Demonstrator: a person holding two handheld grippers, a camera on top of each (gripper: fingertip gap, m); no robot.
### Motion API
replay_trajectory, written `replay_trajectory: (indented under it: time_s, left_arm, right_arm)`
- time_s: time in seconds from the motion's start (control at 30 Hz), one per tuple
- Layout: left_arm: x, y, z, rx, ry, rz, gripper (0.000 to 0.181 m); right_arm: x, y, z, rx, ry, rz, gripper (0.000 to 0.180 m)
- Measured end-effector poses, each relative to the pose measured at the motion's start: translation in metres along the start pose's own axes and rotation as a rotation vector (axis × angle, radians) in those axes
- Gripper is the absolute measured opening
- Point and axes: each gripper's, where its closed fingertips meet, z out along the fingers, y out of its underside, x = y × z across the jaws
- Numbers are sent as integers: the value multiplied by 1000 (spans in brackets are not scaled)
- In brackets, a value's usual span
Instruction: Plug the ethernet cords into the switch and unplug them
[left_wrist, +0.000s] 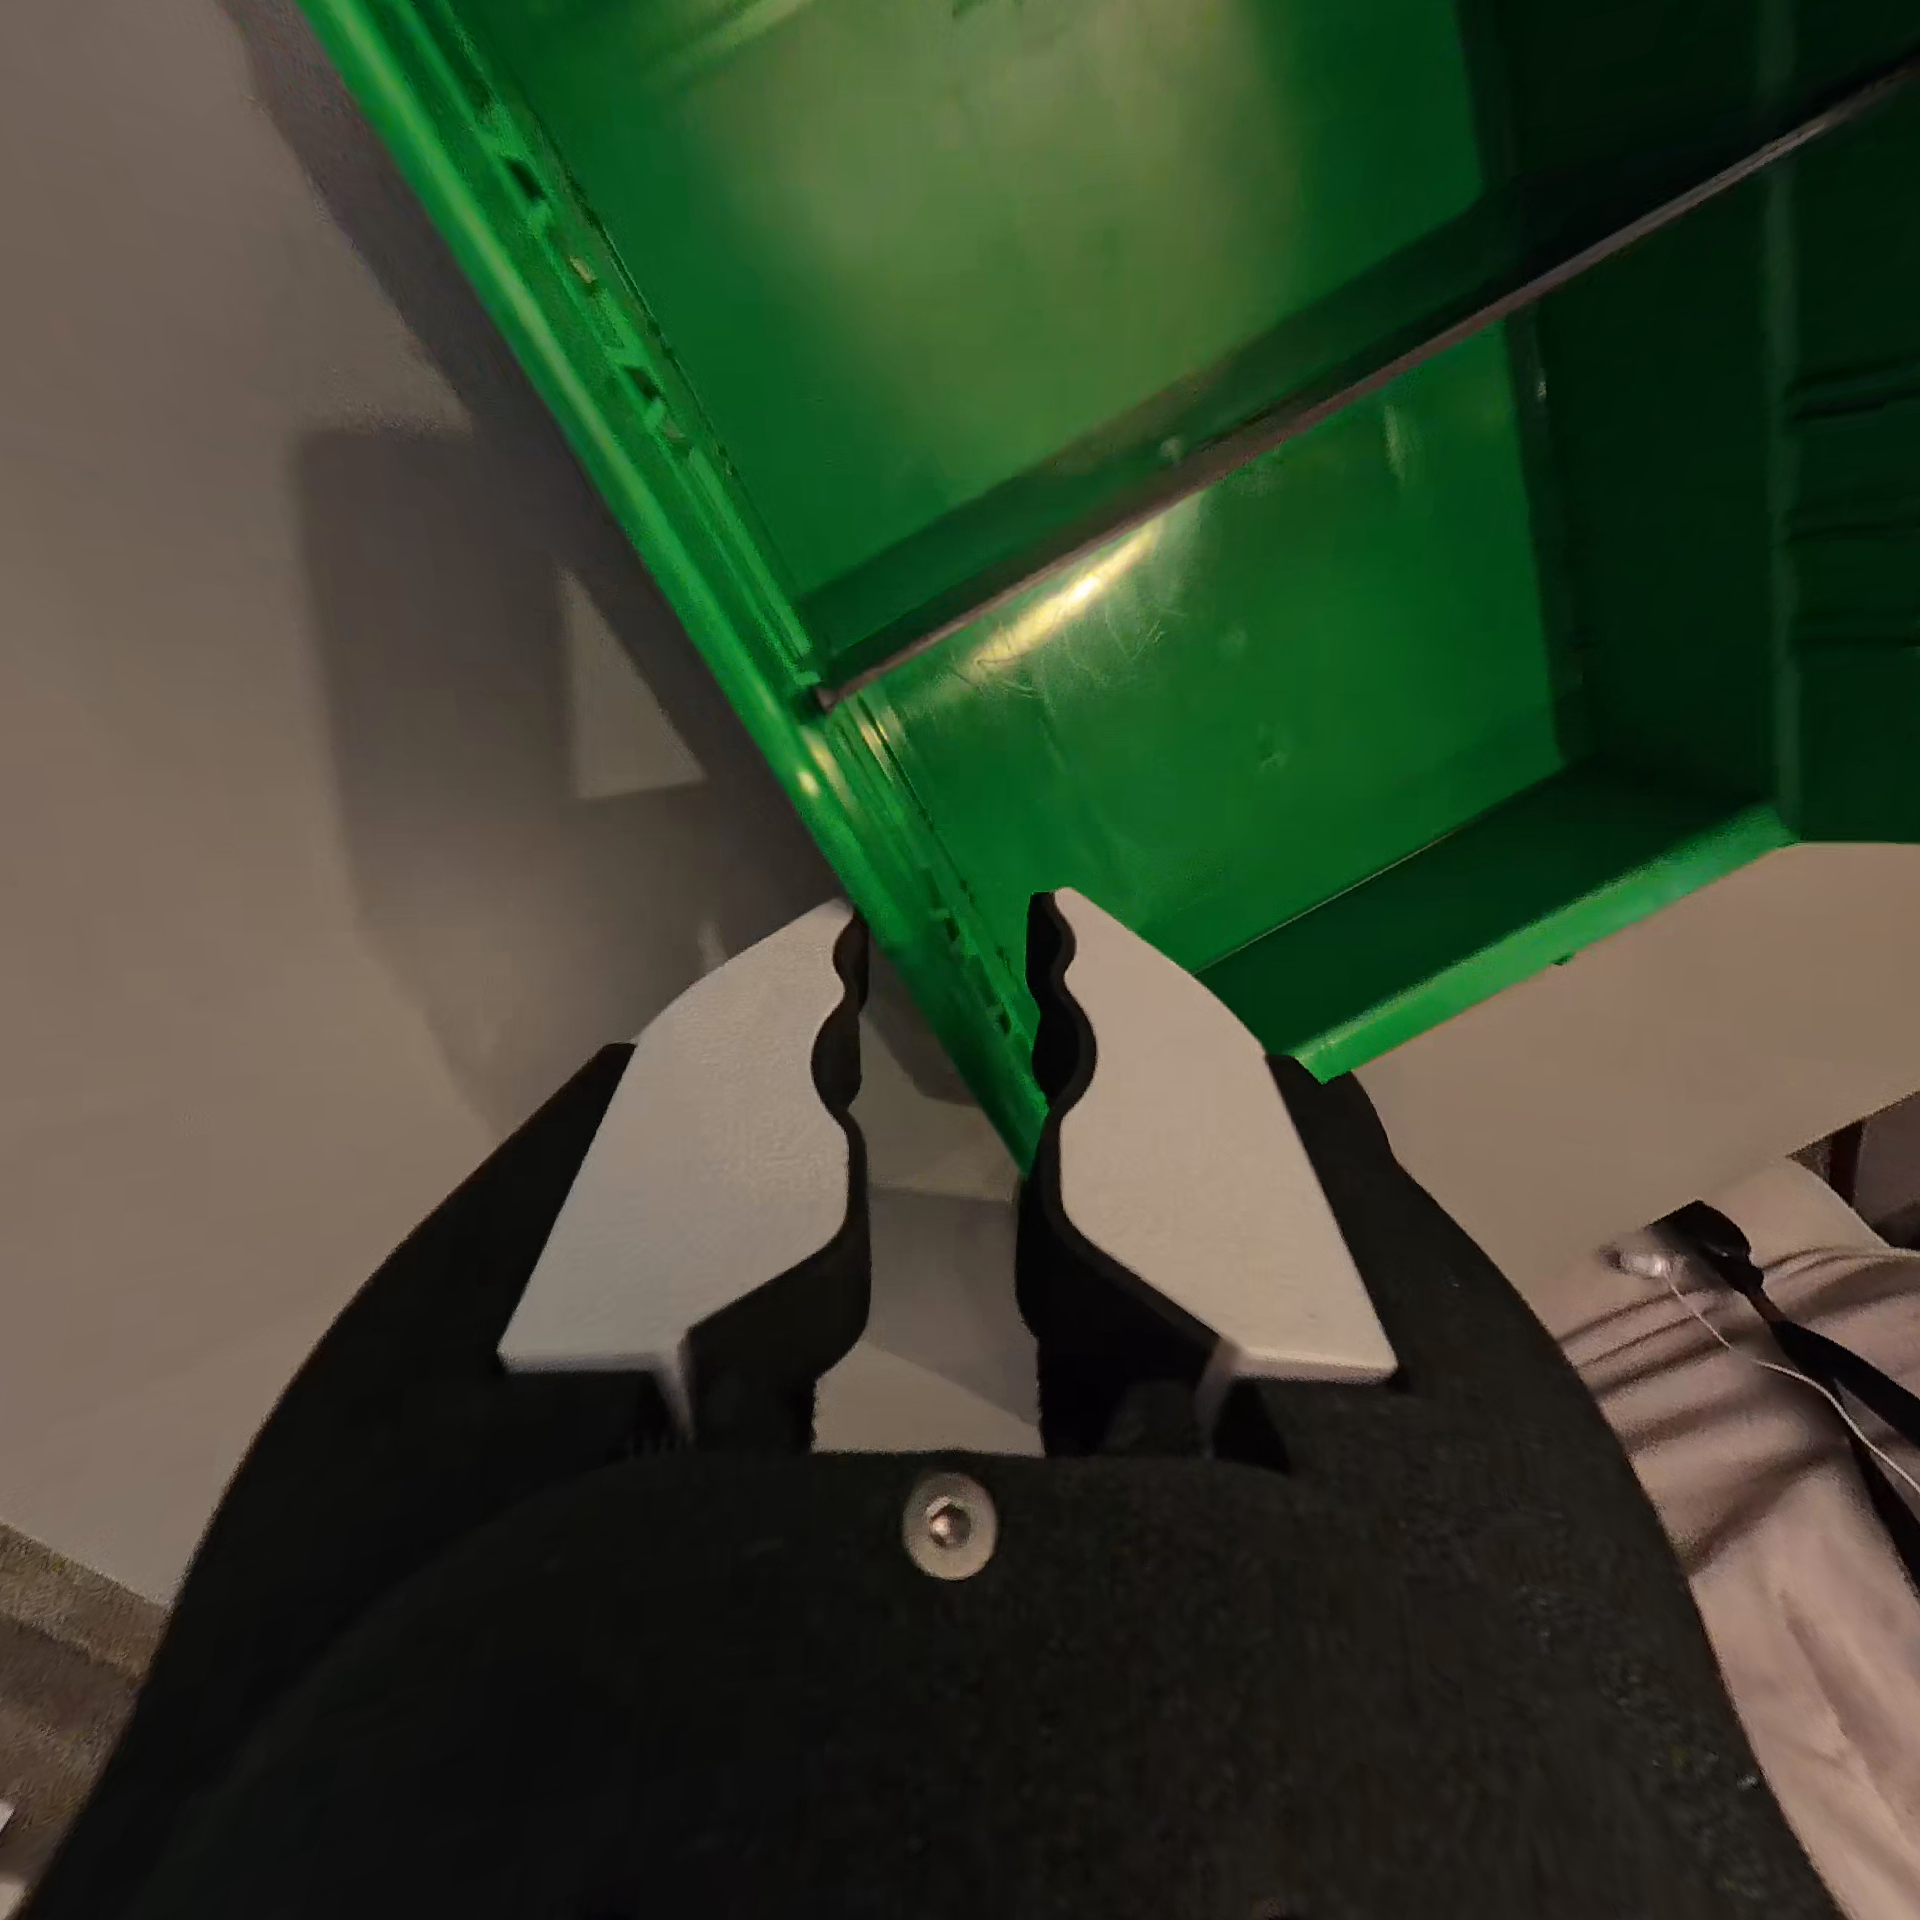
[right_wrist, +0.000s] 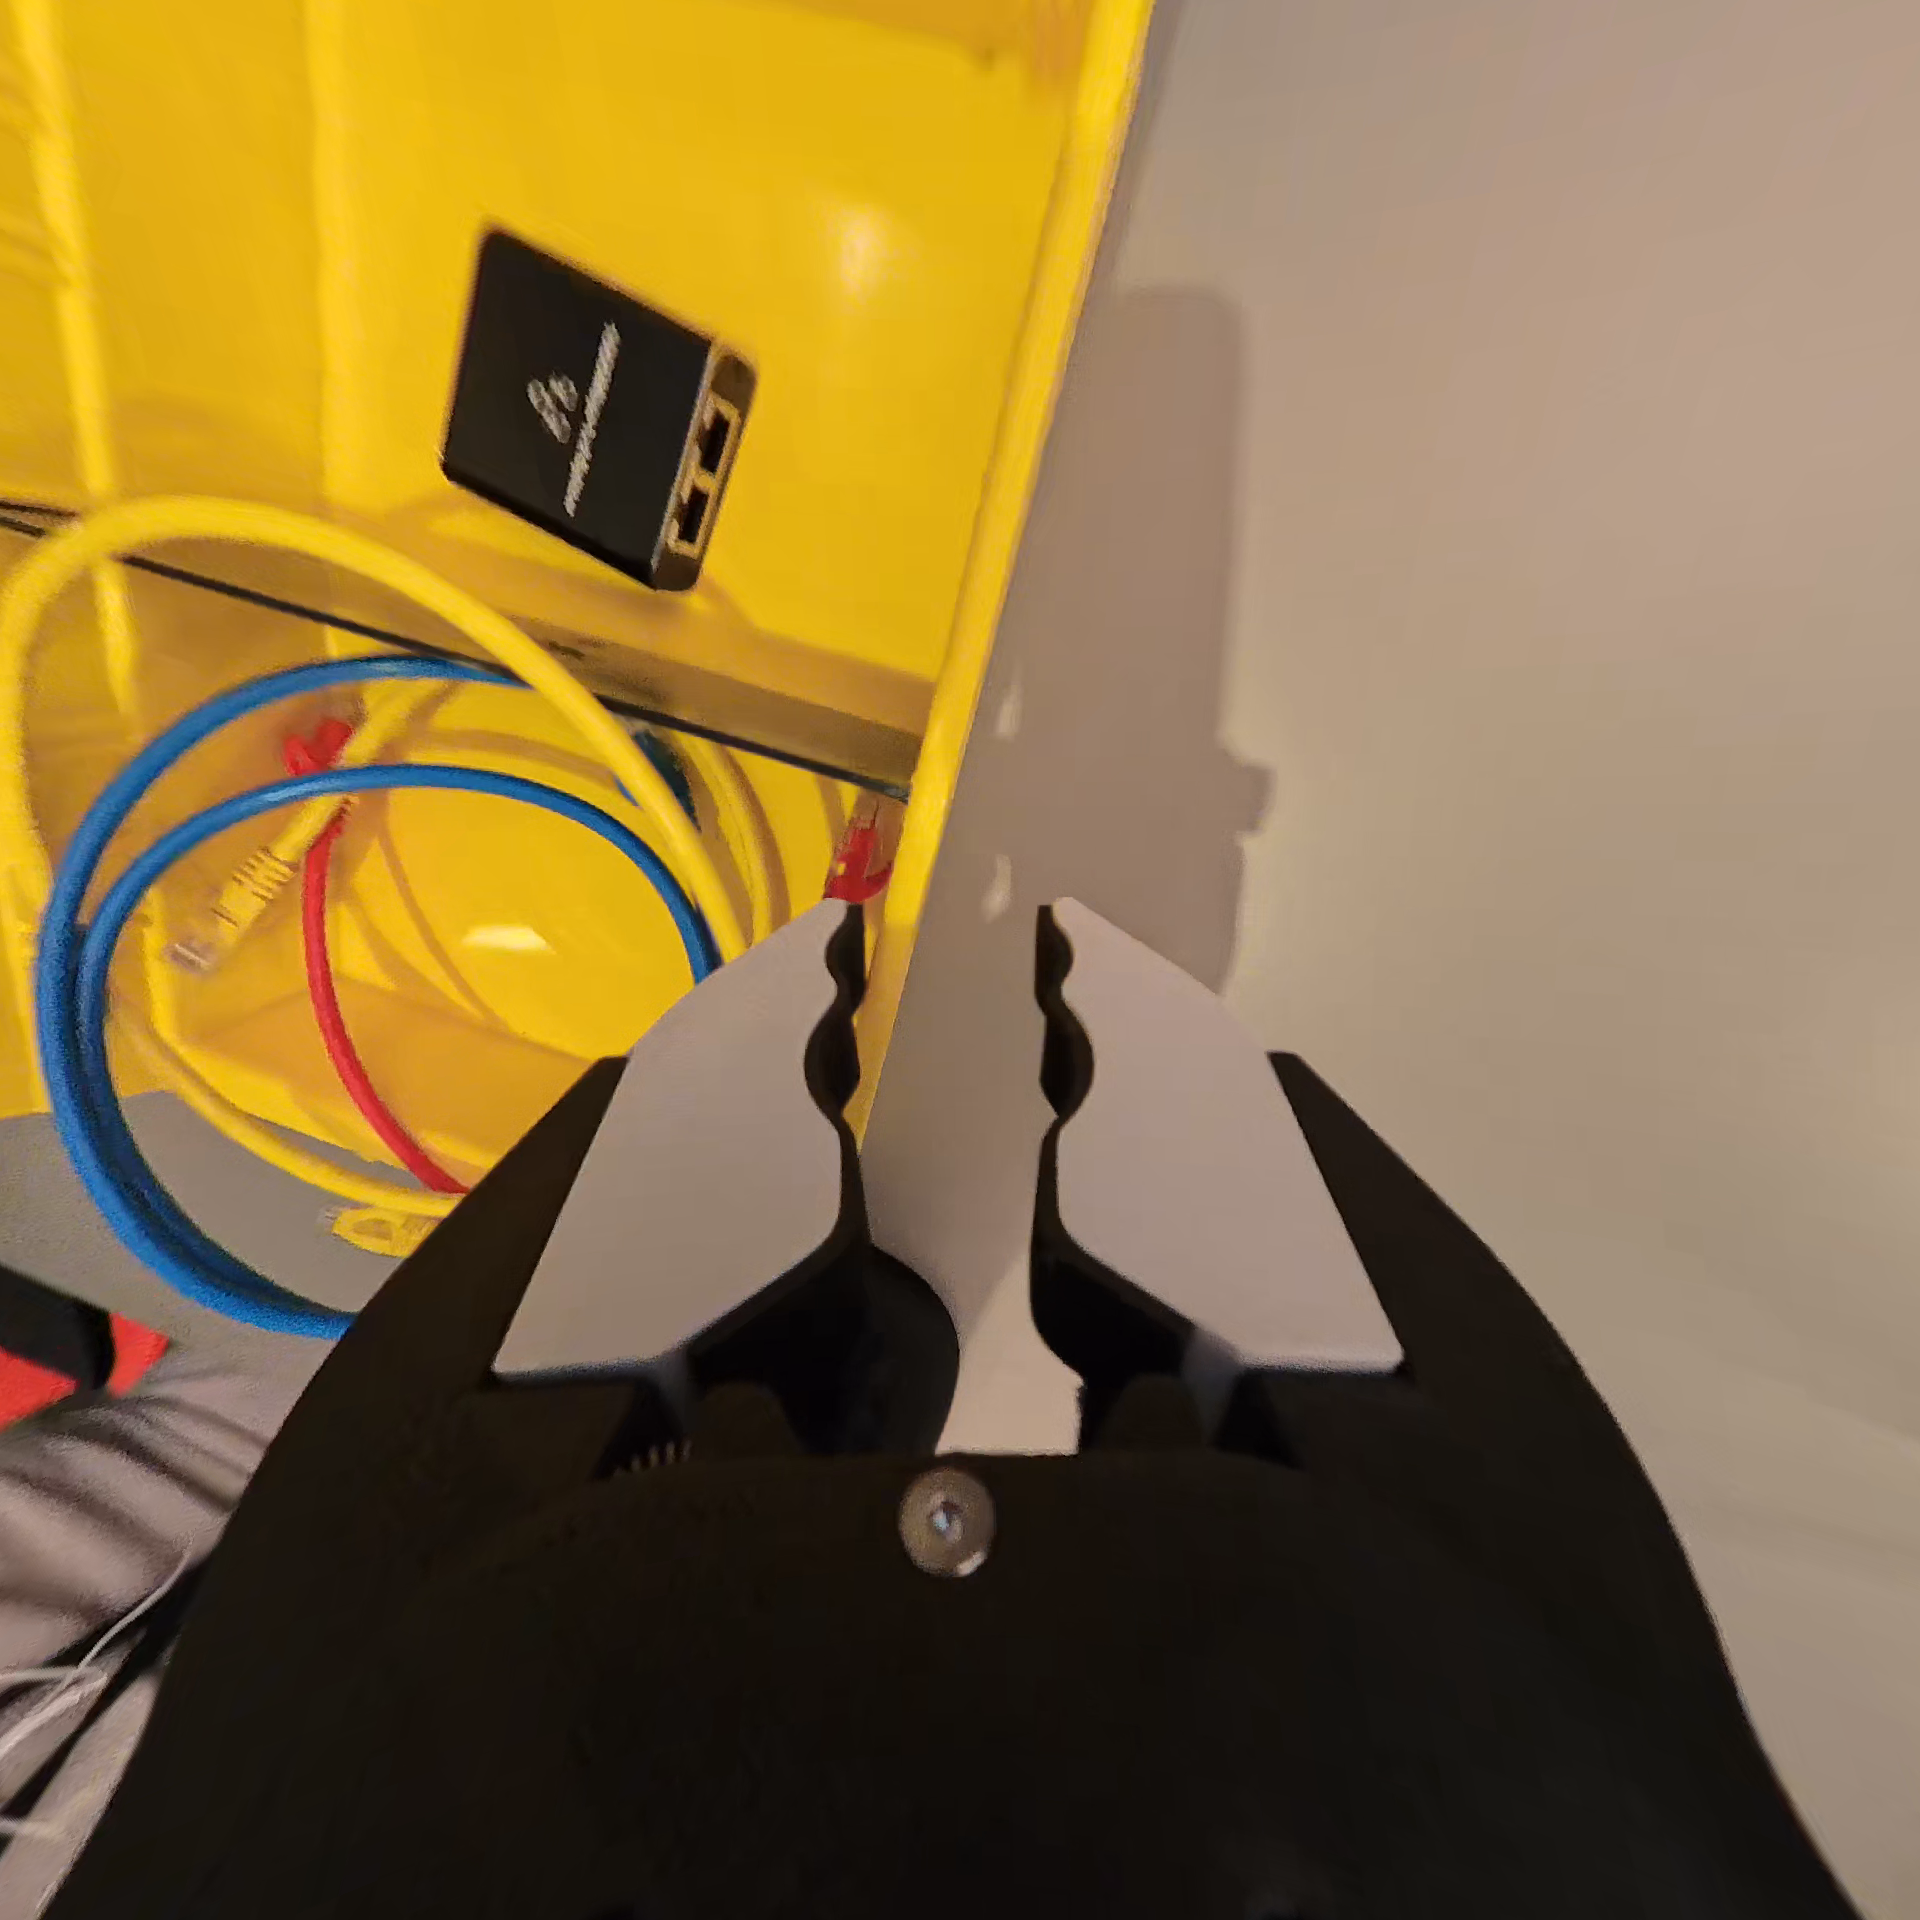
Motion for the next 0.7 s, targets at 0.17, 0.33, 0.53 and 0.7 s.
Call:
replay_trajectory:
  time_s: [0.17, 0.33, 0.53, 0.7]
  left_arm:
    - [0, -4, -42, 199, -37, 50, 28]
    - [-4, -21, -100, 501, -147, 94, 27]
    - [31, -43, -170, 890, -135, 197, 27]
    - [66, -40, -193, 1006, -149, 318, 26]
  right_arm:
    - [-8, -28, -77, 353, 158, -7, 34]
    - [-158, -65, -157, 947, -141, -388, 41]
    - [-281, -48, -59, 451, -473, -439, 38]
    - [-255, -50, -6, 168, -92, -381, 40]
